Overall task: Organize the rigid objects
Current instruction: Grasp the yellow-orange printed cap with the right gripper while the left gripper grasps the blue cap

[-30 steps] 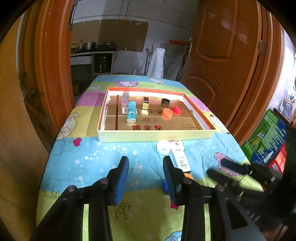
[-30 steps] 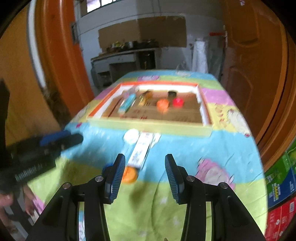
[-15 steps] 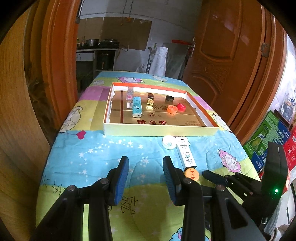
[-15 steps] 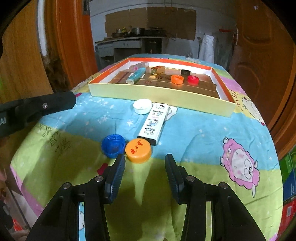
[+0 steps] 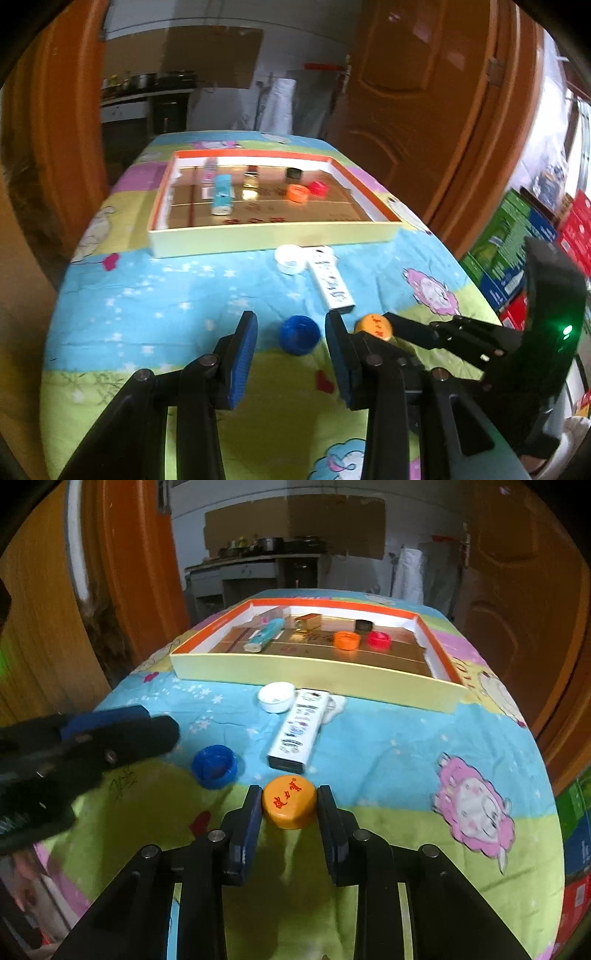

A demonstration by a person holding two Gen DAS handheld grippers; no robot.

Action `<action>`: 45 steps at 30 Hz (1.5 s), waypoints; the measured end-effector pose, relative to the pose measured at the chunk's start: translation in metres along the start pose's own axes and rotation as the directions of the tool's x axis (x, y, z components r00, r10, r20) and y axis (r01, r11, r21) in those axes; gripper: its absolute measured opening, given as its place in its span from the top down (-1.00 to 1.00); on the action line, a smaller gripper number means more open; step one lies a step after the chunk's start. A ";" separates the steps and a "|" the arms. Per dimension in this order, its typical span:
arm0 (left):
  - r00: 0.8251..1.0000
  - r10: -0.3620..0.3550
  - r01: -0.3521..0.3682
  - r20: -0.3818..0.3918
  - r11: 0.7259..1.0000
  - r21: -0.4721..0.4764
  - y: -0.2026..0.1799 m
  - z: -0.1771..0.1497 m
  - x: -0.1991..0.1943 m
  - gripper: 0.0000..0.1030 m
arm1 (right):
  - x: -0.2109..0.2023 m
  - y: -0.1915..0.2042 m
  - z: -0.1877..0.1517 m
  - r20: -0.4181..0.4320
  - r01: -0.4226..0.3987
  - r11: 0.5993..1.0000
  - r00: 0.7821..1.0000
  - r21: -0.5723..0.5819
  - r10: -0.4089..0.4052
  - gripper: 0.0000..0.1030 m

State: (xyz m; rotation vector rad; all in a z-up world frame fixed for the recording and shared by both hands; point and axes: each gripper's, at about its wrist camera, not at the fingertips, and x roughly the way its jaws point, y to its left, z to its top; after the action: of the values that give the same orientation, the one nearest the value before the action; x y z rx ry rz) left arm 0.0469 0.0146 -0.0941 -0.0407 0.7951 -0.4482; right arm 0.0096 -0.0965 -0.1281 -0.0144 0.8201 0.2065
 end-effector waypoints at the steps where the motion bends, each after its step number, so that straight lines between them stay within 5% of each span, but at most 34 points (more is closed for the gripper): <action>1: 1.000 0.001 -0.001 -0.006 1.000 0.002 -0.003 -0.001 0.003 0.26 | -0.003 -0.004 -0.002 0.002 0.002 1.000 1.000 0.011 -0.002 0.41; 25: 0.989 0.112 -0.110 -0.099 0.994 0.026 -0.016 -0.007 0.046 0.06 | -0.020 -0.037 -0.016 0.014 -0.017 0.996 1.000 0.091 0.016 0.40; 30: 0.983 0.157 -0.158 -0.099 0.987 -0.006 -0.013 -0.008 0.043 0.41 | -0.019 -0.039 -0.015 0.016 -0.026 0.994 1.000 0.102 0.025 0.40; 45: 0.985 0.159 -0.161 -0.074 0.986 -0.030 -0.016 0.007 0.028 0.41 | -0.022 -0.044 0.002 0.041 -0.039 0.991 0.999 0.129 0.034 0.40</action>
State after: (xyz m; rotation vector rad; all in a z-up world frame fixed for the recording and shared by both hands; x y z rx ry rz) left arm 0.0628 -0.0121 -0.1056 0.0063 0.8698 -0.2845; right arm 0.0047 -0.1436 -0.1139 0.1272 0.7943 0.1874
